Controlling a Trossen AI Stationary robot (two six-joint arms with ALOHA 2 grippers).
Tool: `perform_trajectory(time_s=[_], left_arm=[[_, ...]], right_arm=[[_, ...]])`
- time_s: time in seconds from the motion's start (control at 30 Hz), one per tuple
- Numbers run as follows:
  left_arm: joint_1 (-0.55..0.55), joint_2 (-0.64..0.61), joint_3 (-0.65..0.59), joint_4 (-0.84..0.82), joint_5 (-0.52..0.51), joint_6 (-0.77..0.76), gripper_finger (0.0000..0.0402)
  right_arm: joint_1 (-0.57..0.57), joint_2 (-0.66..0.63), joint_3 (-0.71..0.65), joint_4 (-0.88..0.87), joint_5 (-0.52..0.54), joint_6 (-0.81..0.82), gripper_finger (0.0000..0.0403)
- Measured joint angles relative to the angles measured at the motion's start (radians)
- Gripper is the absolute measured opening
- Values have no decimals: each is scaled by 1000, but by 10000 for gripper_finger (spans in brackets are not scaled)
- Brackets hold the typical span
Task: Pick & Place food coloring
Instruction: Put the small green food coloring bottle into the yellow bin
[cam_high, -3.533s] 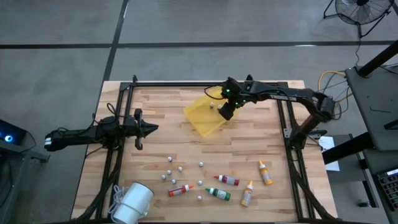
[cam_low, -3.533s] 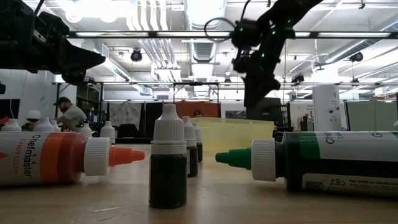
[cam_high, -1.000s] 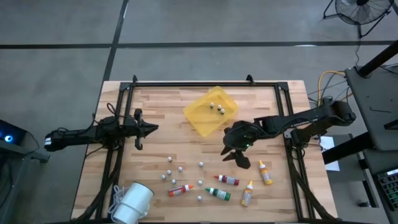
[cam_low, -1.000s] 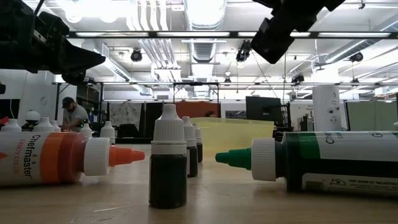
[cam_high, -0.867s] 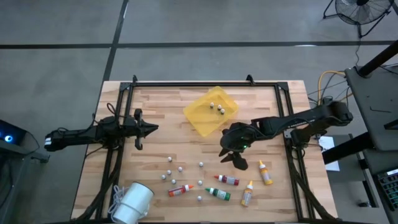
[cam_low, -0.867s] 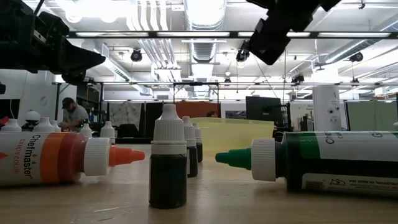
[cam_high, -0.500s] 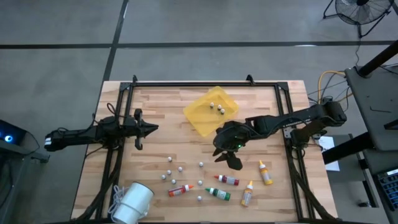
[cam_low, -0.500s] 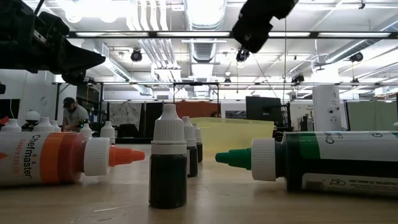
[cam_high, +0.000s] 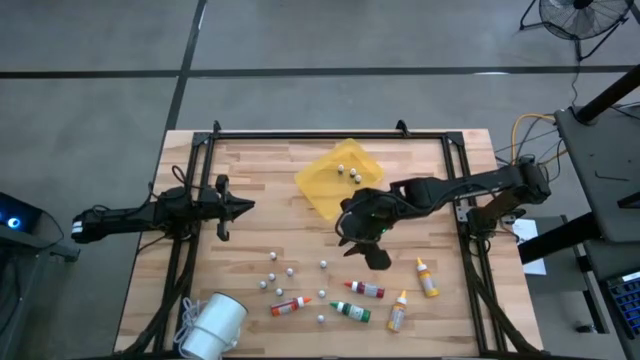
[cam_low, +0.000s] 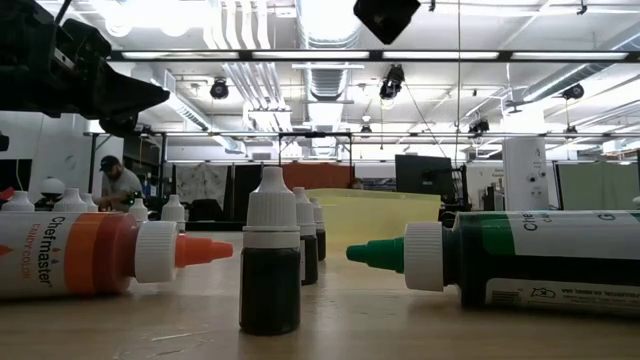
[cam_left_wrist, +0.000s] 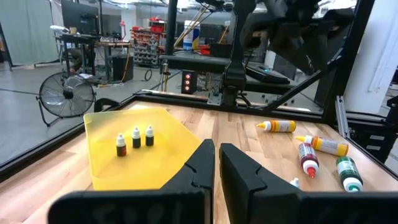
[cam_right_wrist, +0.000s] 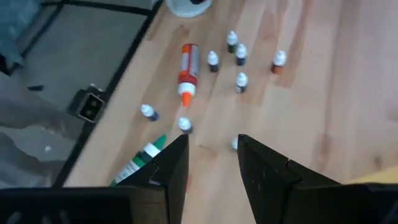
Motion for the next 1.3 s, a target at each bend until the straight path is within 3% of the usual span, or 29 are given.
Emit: perform_trajectory(time_s=[0.3, 0.77, 1.07, 1.3], left_arm=[[0, 0, 0, 0, 0, 0, 0], [1, 0, 0, 0, 0, 0, 0], [1, 0, 0, 0, 0, 0, 0], [1, 0, 0, 0, 0, 0, 0]], right_arm=[[-1, 0, 67, -72, 159, -68, 128], [0, 10, 85, -71, 155, -68, 128], [6, 107, 92, -78, 132, -57, 130], [15, 194, 115, -76, 87, -67, 156]])
